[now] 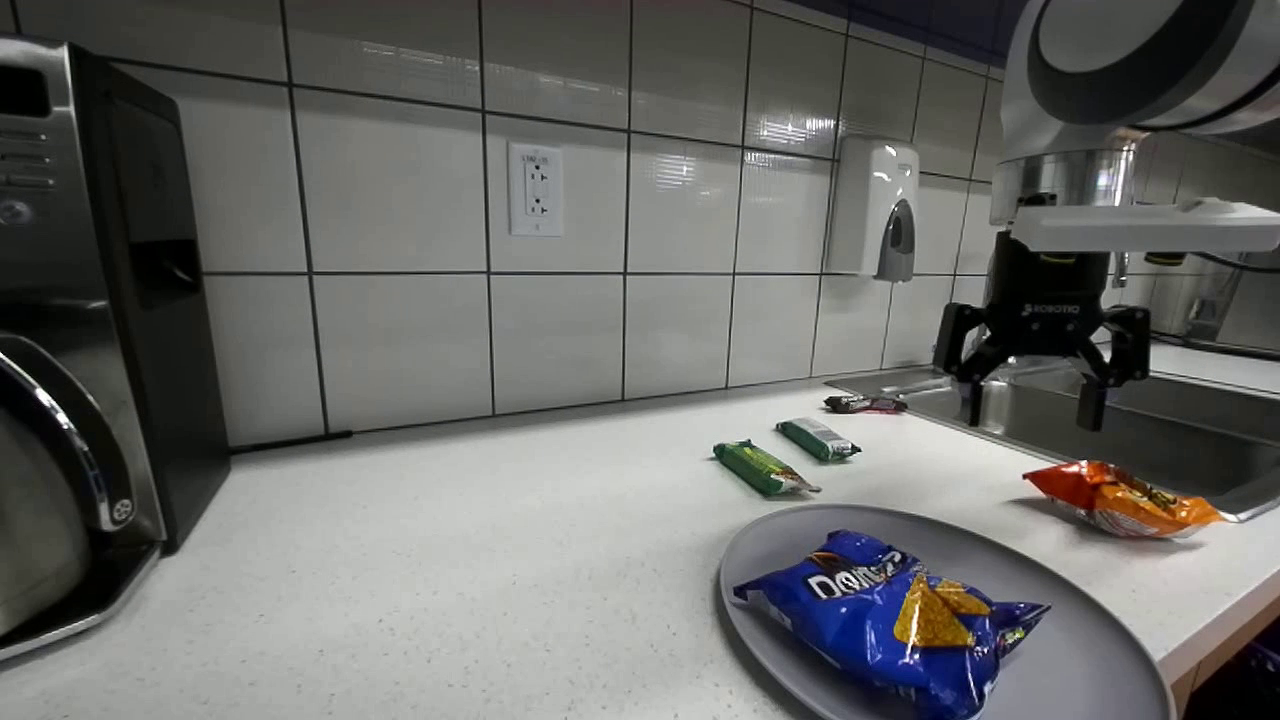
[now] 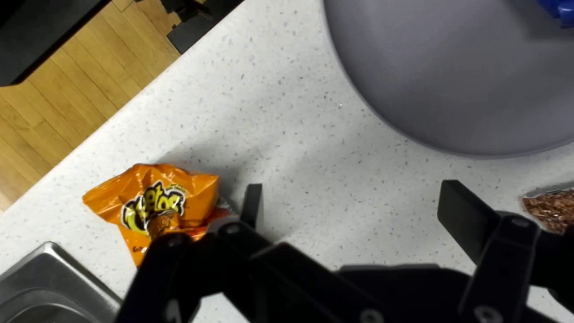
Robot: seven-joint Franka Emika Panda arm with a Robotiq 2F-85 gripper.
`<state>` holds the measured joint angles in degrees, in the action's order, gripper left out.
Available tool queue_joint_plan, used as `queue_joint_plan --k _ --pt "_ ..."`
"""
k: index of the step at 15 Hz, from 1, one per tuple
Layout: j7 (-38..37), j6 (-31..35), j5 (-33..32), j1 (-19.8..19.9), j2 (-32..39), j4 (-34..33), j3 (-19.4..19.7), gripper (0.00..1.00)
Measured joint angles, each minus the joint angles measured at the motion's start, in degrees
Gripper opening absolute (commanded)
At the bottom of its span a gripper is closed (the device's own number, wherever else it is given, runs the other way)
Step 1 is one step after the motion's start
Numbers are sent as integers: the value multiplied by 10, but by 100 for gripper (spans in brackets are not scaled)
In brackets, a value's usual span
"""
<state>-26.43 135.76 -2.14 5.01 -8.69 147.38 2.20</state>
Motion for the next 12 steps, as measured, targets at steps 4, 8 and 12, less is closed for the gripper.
queue_joint_plan --k 4,8,12 --pt "-60 0 25 -20 0 0 -25 100" --pt "-118 -5 45 -42 0 0 -49 100" --pt "-171 -12 56 -59 0 0 -66 100"
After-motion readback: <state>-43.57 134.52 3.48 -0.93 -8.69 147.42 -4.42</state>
